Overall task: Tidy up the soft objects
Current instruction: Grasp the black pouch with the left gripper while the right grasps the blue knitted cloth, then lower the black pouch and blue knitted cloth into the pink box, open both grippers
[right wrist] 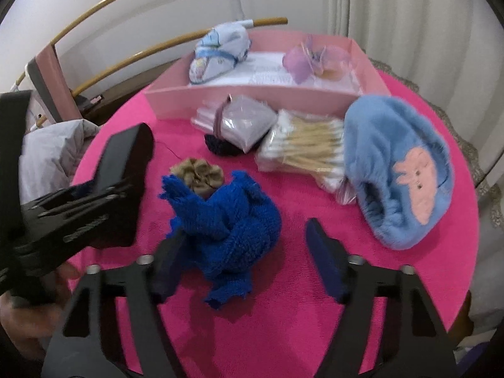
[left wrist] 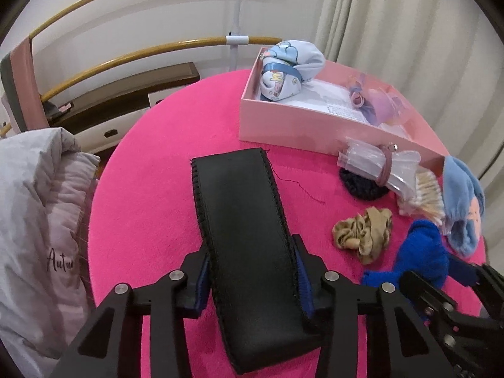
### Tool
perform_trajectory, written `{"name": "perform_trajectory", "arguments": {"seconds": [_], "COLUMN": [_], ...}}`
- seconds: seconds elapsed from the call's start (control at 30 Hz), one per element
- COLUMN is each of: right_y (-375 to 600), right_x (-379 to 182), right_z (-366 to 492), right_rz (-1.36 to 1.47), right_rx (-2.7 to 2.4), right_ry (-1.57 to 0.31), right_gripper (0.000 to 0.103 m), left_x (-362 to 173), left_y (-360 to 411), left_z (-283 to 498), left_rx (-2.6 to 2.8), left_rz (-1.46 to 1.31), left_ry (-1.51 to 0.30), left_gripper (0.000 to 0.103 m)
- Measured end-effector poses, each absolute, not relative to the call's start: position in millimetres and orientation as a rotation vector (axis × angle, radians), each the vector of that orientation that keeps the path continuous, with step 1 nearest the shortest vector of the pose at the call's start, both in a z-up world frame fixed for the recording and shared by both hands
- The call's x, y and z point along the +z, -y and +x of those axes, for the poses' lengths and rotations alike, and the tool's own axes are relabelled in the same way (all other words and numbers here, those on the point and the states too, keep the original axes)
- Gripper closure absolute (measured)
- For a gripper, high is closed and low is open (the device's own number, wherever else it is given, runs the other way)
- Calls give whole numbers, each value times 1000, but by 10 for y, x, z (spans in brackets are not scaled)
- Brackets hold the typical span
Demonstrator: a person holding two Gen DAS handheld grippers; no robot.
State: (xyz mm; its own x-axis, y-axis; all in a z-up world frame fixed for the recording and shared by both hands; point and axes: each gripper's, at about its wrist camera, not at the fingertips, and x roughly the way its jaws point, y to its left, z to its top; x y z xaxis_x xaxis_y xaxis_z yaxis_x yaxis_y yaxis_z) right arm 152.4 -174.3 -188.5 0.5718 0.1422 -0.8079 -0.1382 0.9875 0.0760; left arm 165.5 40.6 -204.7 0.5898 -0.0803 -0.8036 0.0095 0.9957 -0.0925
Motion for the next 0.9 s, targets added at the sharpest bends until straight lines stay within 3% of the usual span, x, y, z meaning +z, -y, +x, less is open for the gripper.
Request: {"name": "perform_trajectory", "arguments": {"seconds": [0.13,0.3,0.9], "right_y": [1685,1708,2103], "right_x": [-1931,-1919,-1260], "right_z": [1536,1490,1171], "right_rz": [-4,18,65], "right_rx": [184,211,164], "right_ry": [-935,-925,-775], "right_gripper": [61,71,73], "left_x": [-2005,-1938,-1340], "left_y": [-355,-317,-114], "left_z": [1540,1395,845], "left_rx": [-58,-60,-73], "left_rz": [-42,-10,64], "left_ry": [-928,-911,-773], "left_gripper": [66,70,73]}}
